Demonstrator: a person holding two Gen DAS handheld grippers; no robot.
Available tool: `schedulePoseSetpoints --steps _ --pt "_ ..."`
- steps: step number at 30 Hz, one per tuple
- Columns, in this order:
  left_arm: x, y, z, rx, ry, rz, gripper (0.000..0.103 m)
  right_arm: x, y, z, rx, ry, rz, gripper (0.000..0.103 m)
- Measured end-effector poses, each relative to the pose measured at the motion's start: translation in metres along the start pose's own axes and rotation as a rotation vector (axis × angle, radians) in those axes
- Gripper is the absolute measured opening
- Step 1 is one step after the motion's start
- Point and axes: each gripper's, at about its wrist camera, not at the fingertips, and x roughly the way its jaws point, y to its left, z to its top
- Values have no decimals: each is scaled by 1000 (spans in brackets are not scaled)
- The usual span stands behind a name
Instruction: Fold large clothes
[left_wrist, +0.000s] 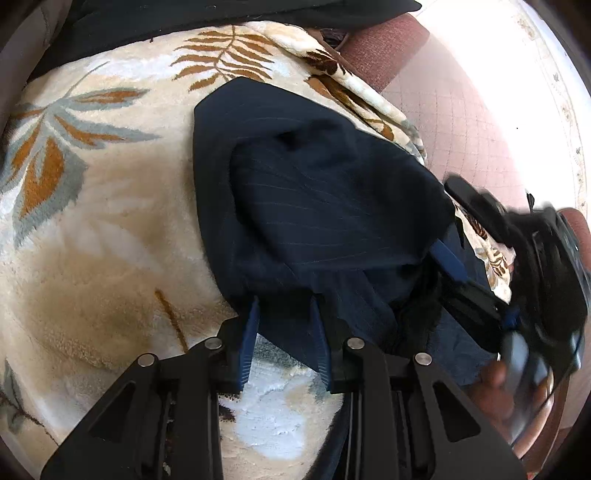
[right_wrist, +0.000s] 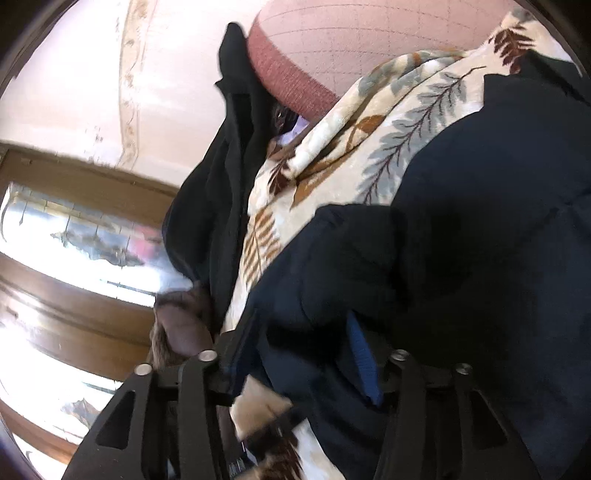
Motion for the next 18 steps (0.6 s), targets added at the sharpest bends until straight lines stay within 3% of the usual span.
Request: schedulePoseSetpoints --steps 1,2,3,7,9,15,18 --pt "0 -1 0 4 -1 1 26 2 0 2 0 -10 -6 56" --pt "-2 0 -2 8 0 2 26 0 1 3 -15 -20 -11 43" --pt "-4 0 -4 12 2 2 26 -5 2 5 -33 -32 -16 20" --pt "-14 -2 -10 23 -3 -9 26 -58 6 4 -149 -110 -44 16" --pt "-19 -4 -15 18 -4 -31 26 -92 3 4 -188 -149 -53 3" --pt "-28 -21 -33 15 9 -83 27 -205 -44 -5 -185 -253 -147 3" --pt "-26 -36 -42 20 29 -90 34 -244 -78 -13 -135 -289 -190 3"
